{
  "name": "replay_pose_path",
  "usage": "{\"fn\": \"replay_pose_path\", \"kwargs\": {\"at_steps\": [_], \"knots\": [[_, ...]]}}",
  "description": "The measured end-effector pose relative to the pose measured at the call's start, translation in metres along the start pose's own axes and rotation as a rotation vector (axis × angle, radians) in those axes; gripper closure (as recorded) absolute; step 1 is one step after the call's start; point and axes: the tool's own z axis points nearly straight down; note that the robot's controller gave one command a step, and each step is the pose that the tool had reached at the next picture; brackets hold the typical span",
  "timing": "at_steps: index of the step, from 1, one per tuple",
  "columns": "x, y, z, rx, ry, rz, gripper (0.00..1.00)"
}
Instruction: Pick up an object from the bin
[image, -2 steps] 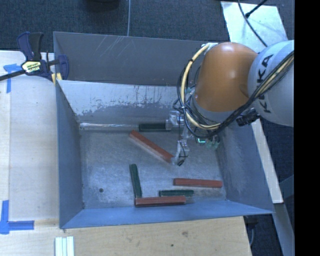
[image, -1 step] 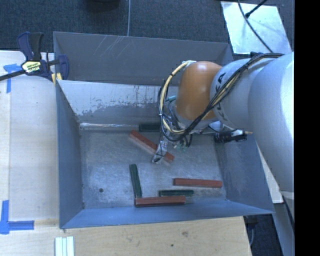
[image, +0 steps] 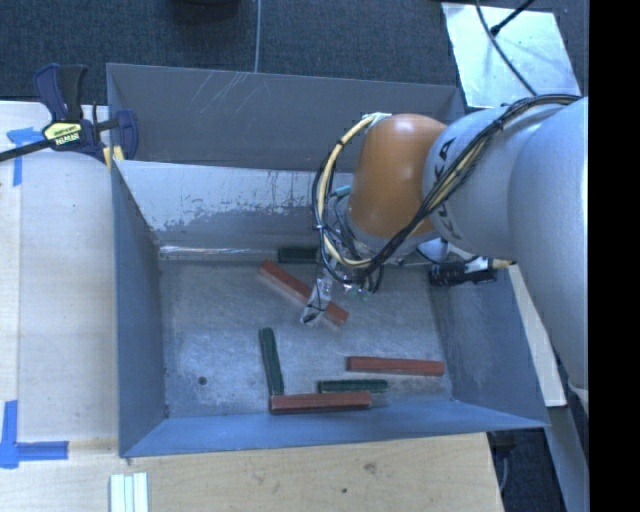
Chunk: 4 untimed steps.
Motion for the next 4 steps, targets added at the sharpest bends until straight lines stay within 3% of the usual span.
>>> {"fn": "replay_pose_path", "kwargs": {"at_steps": [1,2,3,4], "knots": [[0.011,0.016,-0.011,0.000,-0.001,0.069,0.00],[0.008,0.019,0.031,0.002,0.001,0.339,0.00],[0.008,0.019,0.030,0.001,0.000,0.337,0.00],[0.007,0.020,0.029,-0.001,-0.002,0.335,1.00]]}}
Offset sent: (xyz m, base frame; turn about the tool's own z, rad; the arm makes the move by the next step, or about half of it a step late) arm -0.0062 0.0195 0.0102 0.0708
